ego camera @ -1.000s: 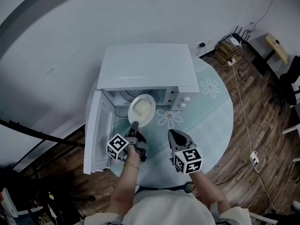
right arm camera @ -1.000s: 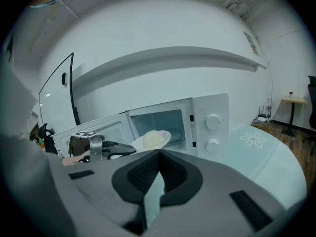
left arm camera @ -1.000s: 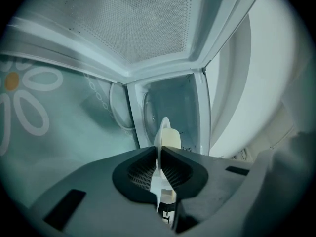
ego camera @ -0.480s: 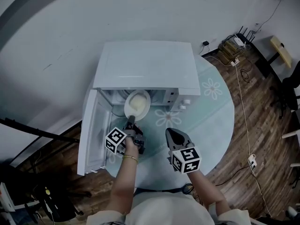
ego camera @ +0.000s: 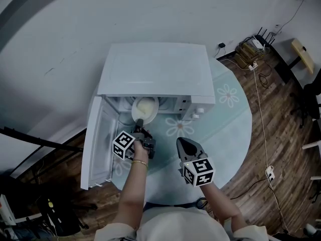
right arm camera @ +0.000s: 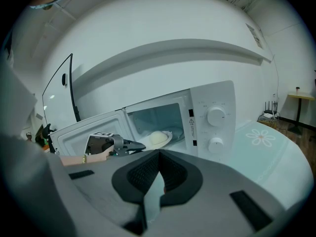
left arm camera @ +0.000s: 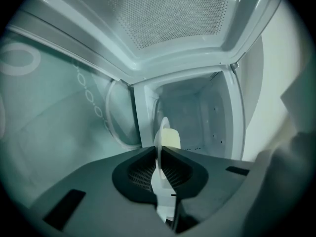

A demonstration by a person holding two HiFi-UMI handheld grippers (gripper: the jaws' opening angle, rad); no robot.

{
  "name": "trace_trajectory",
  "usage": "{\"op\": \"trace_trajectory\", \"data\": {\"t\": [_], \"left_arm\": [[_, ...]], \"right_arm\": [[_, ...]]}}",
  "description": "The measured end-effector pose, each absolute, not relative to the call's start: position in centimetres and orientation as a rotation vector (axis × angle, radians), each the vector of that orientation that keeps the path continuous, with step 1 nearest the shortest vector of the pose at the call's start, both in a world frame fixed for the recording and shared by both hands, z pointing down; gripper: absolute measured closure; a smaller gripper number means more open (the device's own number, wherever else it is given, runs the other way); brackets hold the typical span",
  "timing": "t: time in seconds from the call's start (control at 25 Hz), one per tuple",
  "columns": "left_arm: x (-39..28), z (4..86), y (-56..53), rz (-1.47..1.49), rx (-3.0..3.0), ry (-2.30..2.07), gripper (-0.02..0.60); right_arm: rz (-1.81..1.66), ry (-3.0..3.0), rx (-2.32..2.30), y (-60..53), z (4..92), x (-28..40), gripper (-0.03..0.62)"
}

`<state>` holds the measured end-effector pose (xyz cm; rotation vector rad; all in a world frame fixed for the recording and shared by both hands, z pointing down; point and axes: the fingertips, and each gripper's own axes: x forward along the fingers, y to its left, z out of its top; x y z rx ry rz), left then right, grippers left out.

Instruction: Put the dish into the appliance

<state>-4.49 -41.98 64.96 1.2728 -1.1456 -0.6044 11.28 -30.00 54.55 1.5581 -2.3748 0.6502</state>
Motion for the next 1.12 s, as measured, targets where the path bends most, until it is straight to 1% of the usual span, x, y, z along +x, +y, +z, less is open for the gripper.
{"op": "trace_trajectory", "data": {"t": [1.12], "left_arm": [[-3.9, 65.6, -48.1, -0.560, 1.265, -1.202, 0.548]], "right_arm": [[0.672, -2.356, 1.557, -31.2, 55.6, 10.8, 0.588]]}}
